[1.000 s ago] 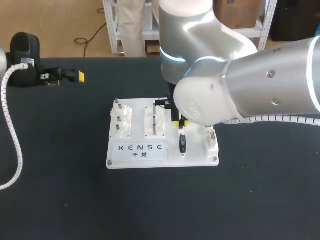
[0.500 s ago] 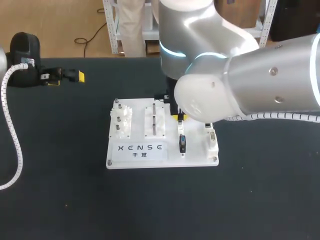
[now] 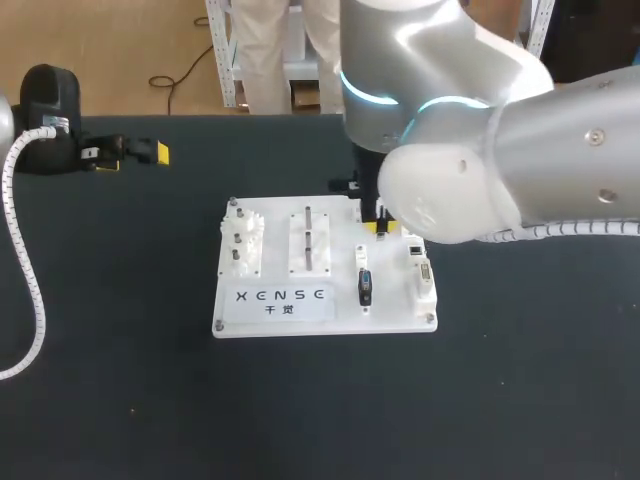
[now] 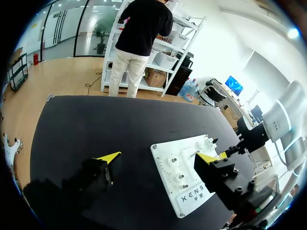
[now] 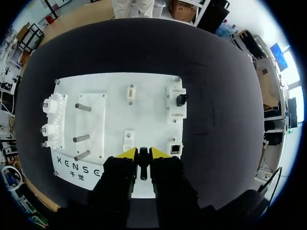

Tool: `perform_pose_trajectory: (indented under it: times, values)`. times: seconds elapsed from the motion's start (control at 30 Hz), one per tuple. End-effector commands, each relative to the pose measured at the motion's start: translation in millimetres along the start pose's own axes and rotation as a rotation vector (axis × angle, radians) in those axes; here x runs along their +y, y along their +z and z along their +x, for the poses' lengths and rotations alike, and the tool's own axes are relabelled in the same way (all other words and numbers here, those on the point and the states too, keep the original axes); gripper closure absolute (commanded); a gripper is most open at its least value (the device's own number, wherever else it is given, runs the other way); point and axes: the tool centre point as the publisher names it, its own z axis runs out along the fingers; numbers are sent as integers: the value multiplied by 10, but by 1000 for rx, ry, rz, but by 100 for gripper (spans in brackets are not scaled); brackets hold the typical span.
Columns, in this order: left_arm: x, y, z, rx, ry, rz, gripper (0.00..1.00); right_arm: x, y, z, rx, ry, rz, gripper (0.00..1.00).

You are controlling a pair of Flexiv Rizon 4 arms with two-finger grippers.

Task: Insert the USB connector, Ethernet cable, and multi-pin plug into their matching sockets one by one.

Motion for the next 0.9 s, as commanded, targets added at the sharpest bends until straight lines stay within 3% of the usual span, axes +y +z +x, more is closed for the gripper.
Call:
perform_pose_trajectory:
  times: [0.03, 0.9]
  values:
    - [0, 0, 0, 0, 0, 0, 0, -140, 3, 65, -16, 8, -7, 100]
    - [0, 0, 0, 0, 0, 0, 0, -470, 115, 110, 3, 58, 20, 100]
